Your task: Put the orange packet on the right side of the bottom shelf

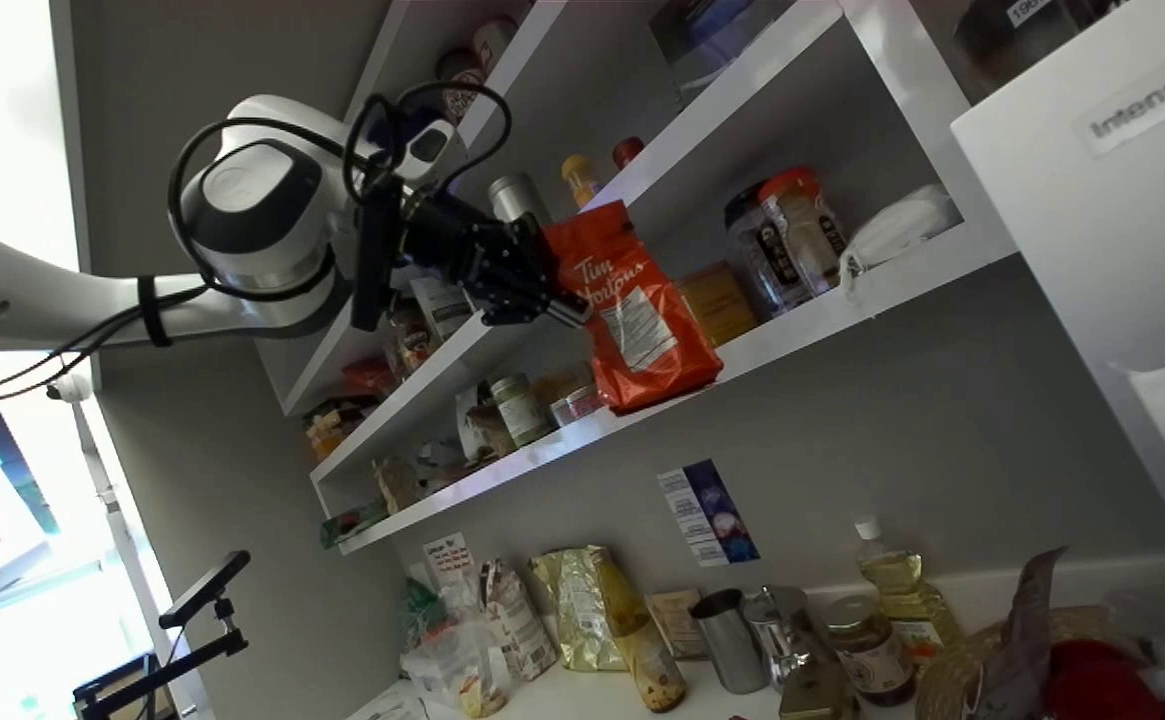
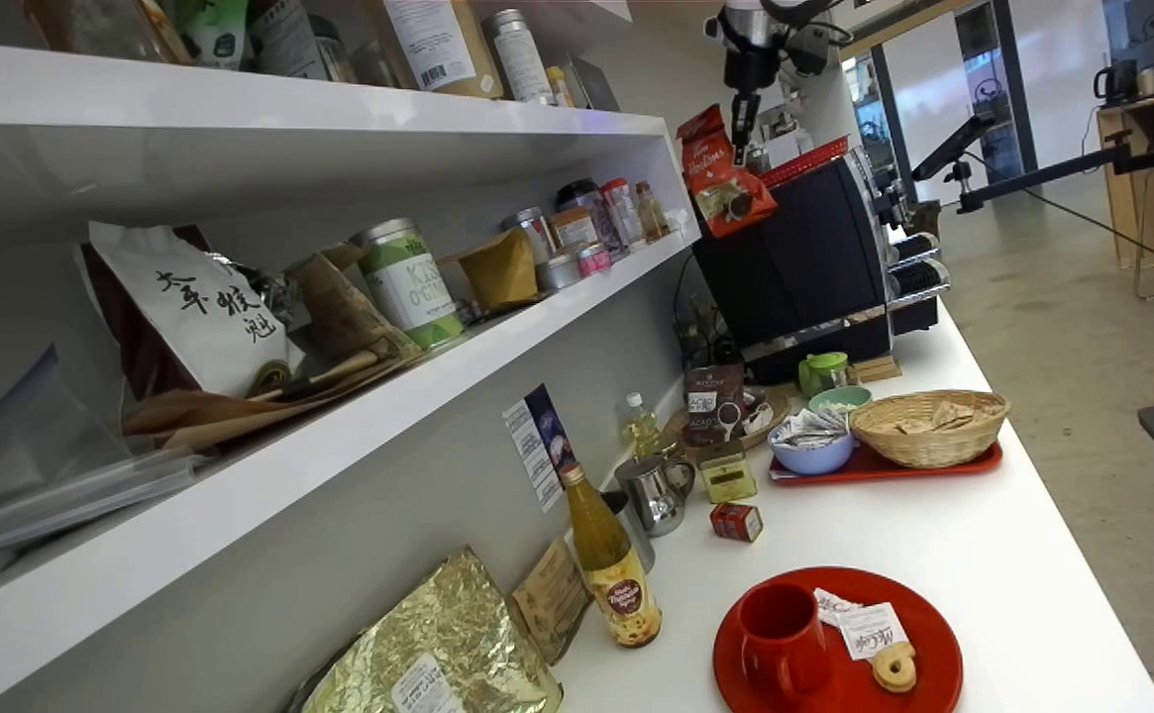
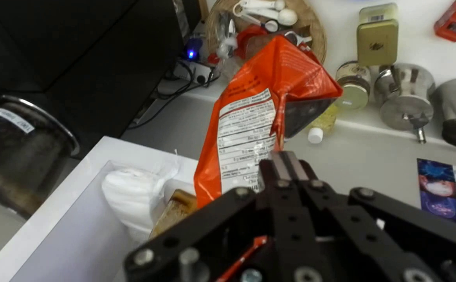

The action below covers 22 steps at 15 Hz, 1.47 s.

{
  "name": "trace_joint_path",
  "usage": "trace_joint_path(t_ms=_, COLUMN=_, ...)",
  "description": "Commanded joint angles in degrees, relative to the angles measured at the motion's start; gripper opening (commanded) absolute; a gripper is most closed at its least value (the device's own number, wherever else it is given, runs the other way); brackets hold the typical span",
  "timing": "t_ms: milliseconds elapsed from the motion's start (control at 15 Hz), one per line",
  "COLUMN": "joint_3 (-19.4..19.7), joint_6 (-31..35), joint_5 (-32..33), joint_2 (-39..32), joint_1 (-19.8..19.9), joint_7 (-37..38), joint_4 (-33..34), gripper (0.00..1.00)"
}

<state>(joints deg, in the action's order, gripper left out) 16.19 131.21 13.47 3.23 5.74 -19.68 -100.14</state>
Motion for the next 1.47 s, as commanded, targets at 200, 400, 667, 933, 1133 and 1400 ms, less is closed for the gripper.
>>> trace_joint_path(t_ms=200, joint_3=-3.3, joint_6=2.9, joint_5=-1.2, joint_2=-11.7, joint_1=2.6, joint_7=2.0, joint_4=14.1, gripper=0.00)
trace_joint_path(t_ms=400, joint_3=-4.6, joint_6=2.5, joint_5=-1.0, joint_2=-15.0, joint_1=2.8, joint_7=2.9, joint_4=18.4, gripper=0.00)
trace_joint_path(t_ms=667, joint_3=-5.6, joint_6=2.0, joint_5=-0.8, joint_2=-18.2, joint_1=2.9, joint_7=3.6, joint_4=23.4, gripper=0.00)
trace_joint_path(t_ms=933, joint_3=-5.9, joint_6=1.6, joint_5=-0.5, joint_2=-20.0, joint_1=3.1, joint_7=3.7, joint_4=26.5, gripper=0.00)
trace_joint_path(t_ms=1133, joint_3=-5.9, joint_6=1.4, joint_5=-0.2, joint_2=-20.7, joint_1=3.1, joint_7=3.9, joint_4=28.0, gripper=0.00)
trace_joint_path(t_ms=1400, joint_3=-4.8, joint_6=1.9, joint_5=0.0, joint_2=-20.9, joint_1=2.0, joint_7=4.2, joint_4=28.6, gripper=0.00)
